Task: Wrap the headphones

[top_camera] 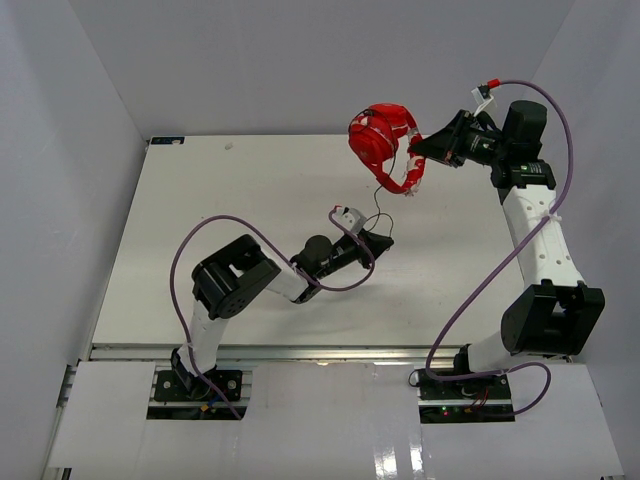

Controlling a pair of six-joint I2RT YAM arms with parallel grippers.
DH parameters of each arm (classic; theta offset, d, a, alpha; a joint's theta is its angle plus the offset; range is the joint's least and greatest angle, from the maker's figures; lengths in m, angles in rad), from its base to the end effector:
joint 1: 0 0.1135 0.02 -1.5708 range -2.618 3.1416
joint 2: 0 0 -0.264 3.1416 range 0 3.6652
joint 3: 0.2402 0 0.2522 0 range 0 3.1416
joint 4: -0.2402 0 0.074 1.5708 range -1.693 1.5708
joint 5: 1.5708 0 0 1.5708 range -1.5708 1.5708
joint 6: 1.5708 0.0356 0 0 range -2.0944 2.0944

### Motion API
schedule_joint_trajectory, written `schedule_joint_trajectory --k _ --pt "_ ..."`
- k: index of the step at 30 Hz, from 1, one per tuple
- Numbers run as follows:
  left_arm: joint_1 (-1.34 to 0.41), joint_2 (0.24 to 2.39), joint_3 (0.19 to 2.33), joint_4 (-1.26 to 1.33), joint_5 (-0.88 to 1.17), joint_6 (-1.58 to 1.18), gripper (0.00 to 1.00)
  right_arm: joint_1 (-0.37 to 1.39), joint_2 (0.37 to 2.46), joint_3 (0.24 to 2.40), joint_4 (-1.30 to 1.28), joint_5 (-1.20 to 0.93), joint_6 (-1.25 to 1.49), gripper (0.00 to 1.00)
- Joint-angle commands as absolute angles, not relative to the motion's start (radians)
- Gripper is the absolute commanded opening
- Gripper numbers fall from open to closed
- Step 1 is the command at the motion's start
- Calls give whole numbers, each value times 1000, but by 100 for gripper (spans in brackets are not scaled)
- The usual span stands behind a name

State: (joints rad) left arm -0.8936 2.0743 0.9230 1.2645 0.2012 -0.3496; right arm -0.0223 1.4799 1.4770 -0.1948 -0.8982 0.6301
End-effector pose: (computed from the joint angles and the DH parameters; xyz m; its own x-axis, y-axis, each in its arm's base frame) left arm 0.2514 -0.3241 0.1578 -0.2377 -0.2400 -0.9412 0.8586 0.4013 -0.3191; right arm 0.3360 0.0204 0.4168 -0.6023 0.3806 -0.7017 -0.4926 0.5145 0.7019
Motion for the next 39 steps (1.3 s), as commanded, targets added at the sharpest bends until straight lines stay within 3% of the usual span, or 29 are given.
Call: schedule_joint_trajectory --k 1,21,27,31,35,39 --pt "-894 2065 921 1301 257 -355 0 -28 1440 1500 -120 -963 677 8" --pt "-751 2003 682 1308 318 -430 0 -74 1427 1532 -122 -1024 676 8" --pt "-579 1983 840 847 436 -430 0 -78 1401 1551 -133 -1176 564 8" --pt "-480 2014 1070 520 564 -385 0 -44 1371 1599 -440 -1189 127 8" --pt "-376 2046 1380 157 753 -344 0 114 1332 1583 -870 -937 -436 8" --pt "-292 2050 1582 -116 888 -295 0 236 1237 1409 -804 -673 -630 8"
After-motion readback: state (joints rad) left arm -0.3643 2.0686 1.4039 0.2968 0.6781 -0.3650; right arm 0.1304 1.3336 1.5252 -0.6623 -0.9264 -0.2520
